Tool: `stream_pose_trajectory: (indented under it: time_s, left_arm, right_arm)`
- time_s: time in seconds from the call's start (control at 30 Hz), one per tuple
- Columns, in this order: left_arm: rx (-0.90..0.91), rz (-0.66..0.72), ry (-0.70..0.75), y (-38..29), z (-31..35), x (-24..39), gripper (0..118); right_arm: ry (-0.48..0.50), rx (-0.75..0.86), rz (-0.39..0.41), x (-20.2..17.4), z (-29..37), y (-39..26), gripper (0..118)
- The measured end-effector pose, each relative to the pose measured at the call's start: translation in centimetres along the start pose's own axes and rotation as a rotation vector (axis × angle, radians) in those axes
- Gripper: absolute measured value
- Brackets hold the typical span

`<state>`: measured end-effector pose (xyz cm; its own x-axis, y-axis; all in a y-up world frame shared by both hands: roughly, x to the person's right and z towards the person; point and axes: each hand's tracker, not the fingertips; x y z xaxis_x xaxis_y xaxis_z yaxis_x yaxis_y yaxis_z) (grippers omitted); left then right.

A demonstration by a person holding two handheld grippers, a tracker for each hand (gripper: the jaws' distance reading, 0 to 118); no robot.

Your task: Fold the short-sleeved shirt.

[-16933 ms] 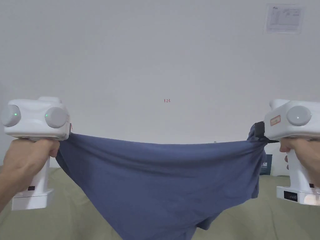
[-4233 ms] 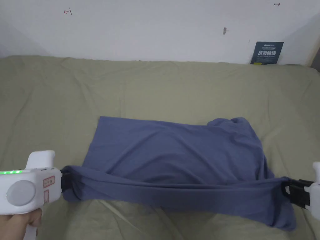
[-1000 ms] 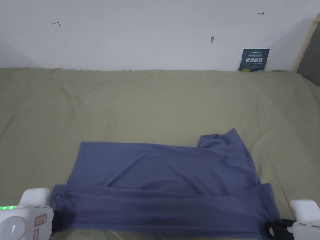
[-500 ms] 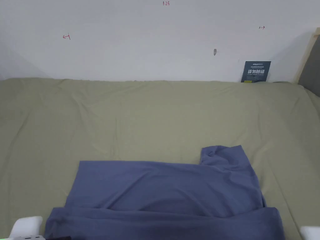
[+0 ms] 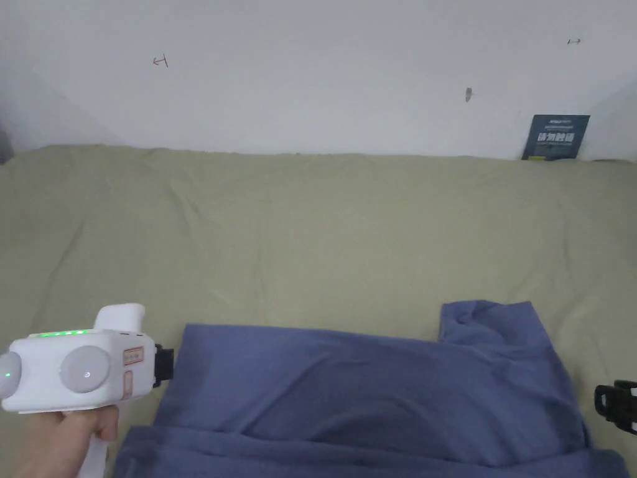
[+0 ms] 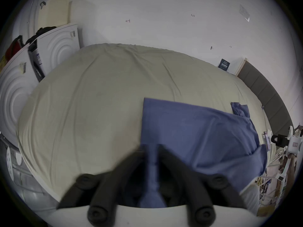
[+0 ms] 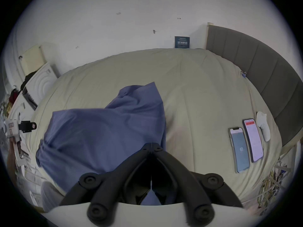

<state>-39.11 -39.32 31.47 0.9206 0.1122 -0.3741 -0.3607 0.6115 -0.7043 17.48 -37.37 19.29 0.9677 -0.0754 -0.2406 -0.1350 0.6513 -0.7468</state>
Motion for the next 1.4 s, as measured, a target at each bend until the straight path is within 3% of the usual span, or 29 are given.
stream_pose_trajectory:
  time_s: [0.1,0.13,0.2,0.23,0.27,0.47,0.53,0.57,0.6,0.63,0.67,0.7,0.73,0.77,0.8,1.0,1.03,1.07,1.13,1.2,1.27,1.4]
  left_arm:
    - [-0.033,-0.03,0.003,2.0,-4.2,0.4,3]
    - [-0.056,-0.022,0.029,2.6,-5.4,0.5,19]
    - [-0.146,0.001,0.064,3.5,-8.3,0.5,112]
    - [-0.165,0.025,0.075,3.4,-9.0,0.3,114]
    - [-0.105,0.0,0.071,4.2,-10.1,0.0,111]
    - [-0.131,-0.011,0.097,5.6,-11.8,1.8,110]
    - [-0.147,-0.026,0.091,5.6,-11.7,2.4,100]
    - [-0.148,-0.046,0.095,5.5,-11.7,2.7,84]
    - [-0.147,-0.068,0.117,5.6,-12.2,2.6,50]
    - [-0.14,-0.069,0.116,5.5,-12.1,2.7,5]
    - [-0.125,-0.064,0.082,5.4,-11.8,2.6,0]
    - [-0.129,-0.049,0.056,5.1,-11.6,2.8,0]
    - [-0.137,-0.062,0.074,5.1,-12.0,2.8,0]
    - [-0.133,-0.085,0.084,5.0,-12.0,2.8,0]
    - [-0.128,-0.085,0.083,5.2,-12.0,2.7,0]
    - [-0.135,-0.067,0.08,5.7,-12.3,2.1,0]
    - [-0.135,-0.067,0.08,5.4,-12.1,2.5,0]
    - [-0.135,-0.066,0.08,5.4,-12.1,2.6,0]
    - [-0.136,-0.068,0.079,5.4,-12.3,2.5,0]
    - [-0.135,-0.065,0.077,5.4,-12.1,2.4,0]
    - [-0.134,-0.063,0.068,5.3,-11.4,2.3,0]
    - [-0.092,-0.037,0.038,4.9,-8.5,1.5,0]
  right_arm:
    - [0.018,-0.047,-0.051,0.5,-2.7,1.0,0]
    - [0.016,-0.052,-0.048,0.8,-3.5,1.2,0]
    - [0.012,-0.068,-0.045,1.0,-4.5,1.5,0]
    - [0.007,-0.081,-0.046,1.2,-5.1,1.5,0]
    - [0.012,-0.086,-0.047,1.5,-5.6,1.6,0]
    - [-0.002,-0.112,-0.004,2.7,-7.6,2.2,0]
    - [-0.003,-0.118,-0.008,3.9,-9.2,2.7,0]
    - [-0.002,-0.12,-0.006,4.2,-9.5,3.1,0]
    - [0.0,-0.123,-0.003,4.5,-9.8,3.5,0]
    - [-0.002,-0.124,-0.006,4.2,-9.9,3.5,0]
    - [0.014,-0.132,0.0,4.4,-10.2,3.8,3]
    - [0.028,-0.143,0.006,4.6,-10.5,4.2,23]
    - [0.032,-0.153,0.013,4.8,-10.8,4.7,80]
    - [0.052,-0.169,0.01,3.8,-10.7,4.7,116]
    - [0.09,-0.192,-0.002,3.8,-11.1,4.8,118]
    - [0.052,-0.252,0.003,1.8,-13.8,5.3,117]
    - [0.048,-0.267,0.006,3.1,-14.8,5.9,113]
    - [0.042,-0.275,0.013,3.3,-15.1,5.9,99]
    - [-0.017,-0.274,0.054,2.9,-15.3,5.5,35]
    - [0.027,-0.24,0.045,3.2,-14.7,5.6,3]
    - [0.068,-0.208,-0.002,3.2,-13.4,5.5,3]
    - [0.092,-0.15,0.009,3.3,-10.0,5.4,3]
